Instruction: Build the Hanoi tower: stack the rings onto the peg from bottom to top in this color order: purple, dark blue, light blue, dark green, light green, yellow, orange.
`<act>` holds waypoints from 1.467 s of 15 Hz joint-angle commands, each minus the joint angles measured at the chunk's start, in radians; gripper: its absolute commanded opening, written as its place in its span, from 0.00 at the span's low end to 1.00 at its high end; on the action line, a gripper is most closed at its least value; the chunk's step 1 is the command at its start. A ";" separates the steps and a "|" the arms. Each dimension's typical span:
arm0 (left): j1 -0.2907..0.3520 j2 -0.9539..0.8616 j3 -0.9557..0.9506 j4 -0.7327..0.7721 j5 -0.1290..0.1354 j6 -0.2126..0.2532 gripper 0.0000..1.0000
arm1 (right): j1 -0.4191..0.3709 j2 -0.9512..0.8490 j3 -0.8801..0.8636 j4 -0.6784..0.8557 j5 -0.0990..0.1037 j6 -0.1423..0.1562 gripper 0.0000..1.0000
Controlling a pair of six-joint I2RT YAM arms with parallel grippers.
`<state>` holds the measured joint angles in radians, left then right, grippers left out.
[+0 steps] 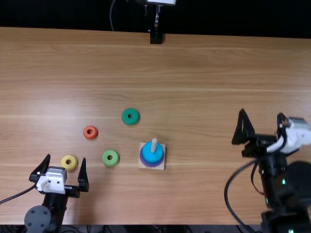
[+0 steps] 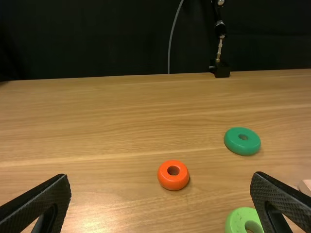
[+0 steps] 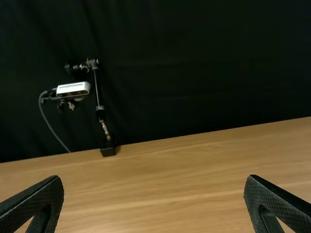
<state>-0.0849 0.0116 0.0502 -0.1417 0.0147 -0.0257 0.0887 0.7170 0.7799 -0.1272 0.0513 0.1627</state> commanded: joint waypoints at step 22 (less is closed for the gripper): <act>0.008 -0.012 -0.050 -0.011 0.004 0.011 1.00 | -0.035 -0.717 -0.766 0.183 -0.018 -0.098 1.00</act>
<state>-0.0849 0.0116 0.0502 -0.1417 0.0151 -0.0257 0.0643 0.0063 0.0269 0.0448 0.0437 0.1013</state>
